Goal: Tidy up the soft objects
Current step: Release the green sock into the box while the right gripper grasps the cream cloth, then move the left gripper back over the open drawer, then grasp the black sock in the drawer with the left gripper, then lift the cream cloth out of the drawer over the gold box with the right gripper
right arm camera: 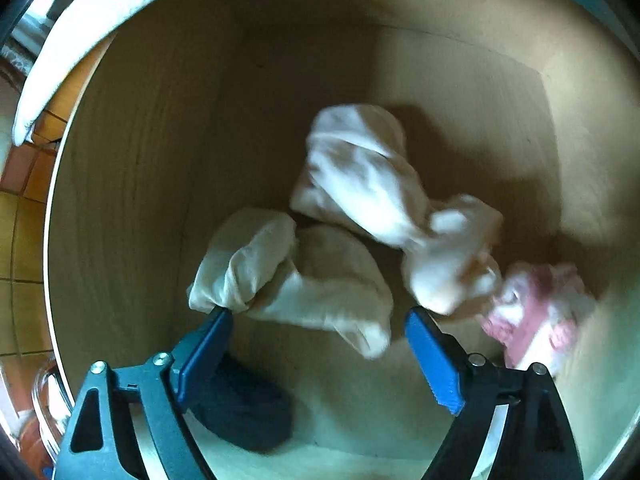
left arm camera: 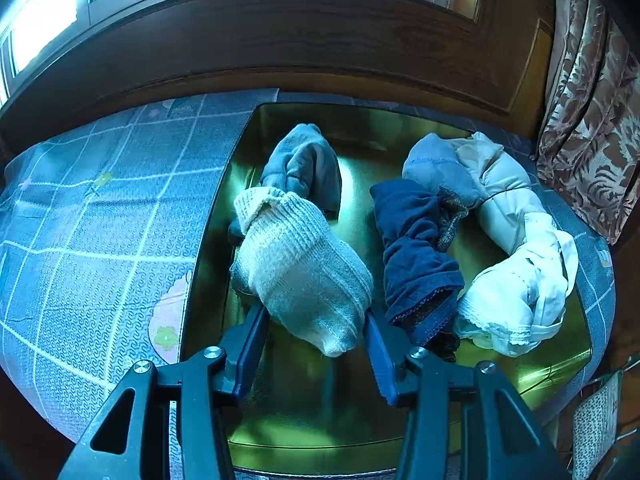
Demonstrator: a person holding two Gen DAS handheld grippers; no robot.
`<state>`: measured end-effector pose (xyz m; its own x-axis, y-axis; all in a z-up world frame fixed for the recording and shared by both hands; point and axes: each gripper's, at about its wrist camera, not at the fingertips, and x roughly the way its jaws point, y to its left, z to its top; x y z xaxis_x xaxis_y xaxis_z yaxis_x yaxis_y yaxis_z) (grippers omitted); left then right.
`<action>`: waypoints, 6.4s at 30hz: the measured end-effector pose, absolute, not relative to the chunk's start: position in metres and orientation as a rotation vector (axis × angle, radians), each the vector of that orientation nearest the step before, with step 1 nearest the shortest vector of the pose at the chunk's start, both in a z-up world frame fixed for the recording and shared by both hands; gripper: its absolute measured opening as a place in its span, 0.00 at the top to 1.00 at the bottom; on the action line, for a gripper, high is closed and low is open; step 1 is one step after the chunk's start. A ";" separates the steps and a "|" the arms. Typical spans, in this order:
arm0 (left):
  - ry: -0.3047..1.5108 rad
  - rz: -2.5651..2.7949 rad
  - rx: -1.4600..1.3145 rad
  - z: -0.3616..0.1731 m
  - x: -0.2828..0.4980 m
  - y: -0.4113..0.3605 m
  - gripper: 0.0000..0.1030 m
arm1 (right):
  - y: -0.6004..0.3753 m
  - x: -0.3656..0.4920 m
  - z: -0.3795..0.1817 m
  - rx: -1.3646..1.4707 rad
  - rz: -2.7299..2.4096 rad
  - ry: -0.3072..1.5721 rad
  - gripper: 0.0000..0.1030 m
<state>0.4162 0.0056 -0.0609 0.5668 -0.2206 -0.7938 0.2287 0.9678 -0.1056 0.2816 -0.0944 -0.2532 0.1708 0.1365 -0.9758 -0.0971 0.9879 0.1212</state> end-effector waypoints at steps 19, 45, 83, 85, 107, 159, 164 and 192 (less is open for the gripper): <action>0.859 -0.255 0.012 -0.045 0.398 0.006 0.43 | -0.022 0.293 -0.258 -0.274 0.217 1.361 0.91; 0.769 -0.258 -0.017 -0.017 0.326 0.017 0.38 | -0.044 0.287 -0.257 -0.275 0.251 1.352 0.91; 0.862 -0.292 -0.032 -0.115 0.149 0.061 0.38 | -0.070 0.292 -0.254 -0.215 0.279 1.344 0.94; 0.877 -0.327 -0.011 -0.121 0.139 0.053 0.38 | -0.075 0.291 -0.254 -0.203 0.288 1.342 0.95; 1.117 -0.609 0.182 -0.156 0.147 -0.019 0.64 | -0.149 0.284 -0.251 -0.163 0.232 1.337 0.94; 1.563 -0.606 0.552 -0.251 0.187 -0.077 0.51 | -0.176 0.275 -0.250 -0.126 0.293 1.311 0.93; 1.571 -0.603 0.485 -0.247 0.189 -0.073 0.53 | -0.176 0.275 -0.249 -0.129 0.293 1.311 0.94; 1.519 -0.544 0.477 -0.243 0.177 -0.071 0.55 | -0.194 0.206 -0.191 -0.105 0.214 1.150 0.94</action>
<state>0.1772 -0.0709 -0.2431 -0.0217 -0.0368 -0.9991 0.6060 0.7943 -0.0424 0.2056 -0.1944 -0.1914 0.3909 0.1143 -0.9133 -0.2215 0.9748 0.0272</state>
